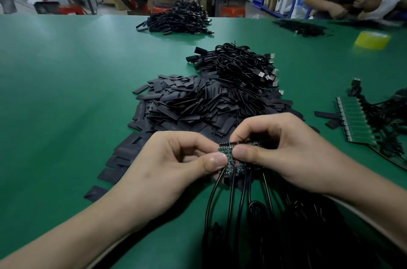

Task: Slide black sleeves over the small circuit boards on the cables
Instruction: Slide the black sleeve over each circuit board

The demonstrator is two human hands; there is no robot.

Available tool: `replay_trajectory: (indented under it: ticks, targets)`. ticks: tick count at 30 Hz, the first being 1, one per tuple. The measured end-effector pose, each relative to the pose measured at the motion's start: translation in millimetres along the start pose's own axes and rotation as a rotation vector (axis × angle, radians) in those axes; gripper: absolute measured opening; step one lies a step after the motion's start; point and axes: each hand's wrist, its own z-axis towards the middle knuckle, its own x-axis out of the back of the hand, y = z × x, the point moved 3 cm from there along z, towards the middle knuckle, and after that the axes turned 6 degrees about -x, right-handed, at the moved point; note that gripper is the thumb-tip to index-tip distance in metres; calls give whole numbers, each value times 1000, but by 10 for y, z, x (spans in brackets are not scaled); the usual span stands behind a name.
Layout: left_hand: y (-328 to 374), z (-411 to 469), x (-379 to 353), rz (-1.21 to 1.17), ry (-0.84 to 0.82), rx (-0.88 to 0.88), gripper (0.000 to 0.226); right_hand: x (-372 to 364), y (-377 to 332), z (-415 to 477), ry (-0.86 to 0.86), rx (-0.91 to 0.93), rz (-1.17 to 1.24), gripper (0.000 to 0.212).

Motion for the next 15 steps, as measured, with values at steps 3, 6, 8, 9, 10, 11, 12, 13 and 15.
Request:
replay_trajectory:
  ticks: [3,6,8,9,10,11,12,13,15]
  targets:
    - [-3,-2,-3,-36,-2,0,7,3,3,14,-22,15,40,6]
    - [-7,1,-3,-59,-9,-4,7,-3,14,24,-33,15,105,3]
    - [-3,4,-6,-73,-17,-4,7,-5,13,26,-37,17,137,8]
    - [-1,3,-5,-74,-19,-3,7,-5,14,27,-38,19,145,10]
    - [-4,2,-4,-72,-20,-4,6,-5,13,28,-41,18,151,10]
    - [-1,1,-4,-72,-22,-4,6,-1,15,31,-46,18,157,10]
    - [-3,0,-4,-74,-24,-5,6,4,16,33,-52,18,166,10]
    - [-5,-3,-6,-81,-27,-4,6,7,19,34,-63,20,179,9]
    - [-20,-8,-18,-116,-42,8,7,-1,6,32,-92,32,215,9]
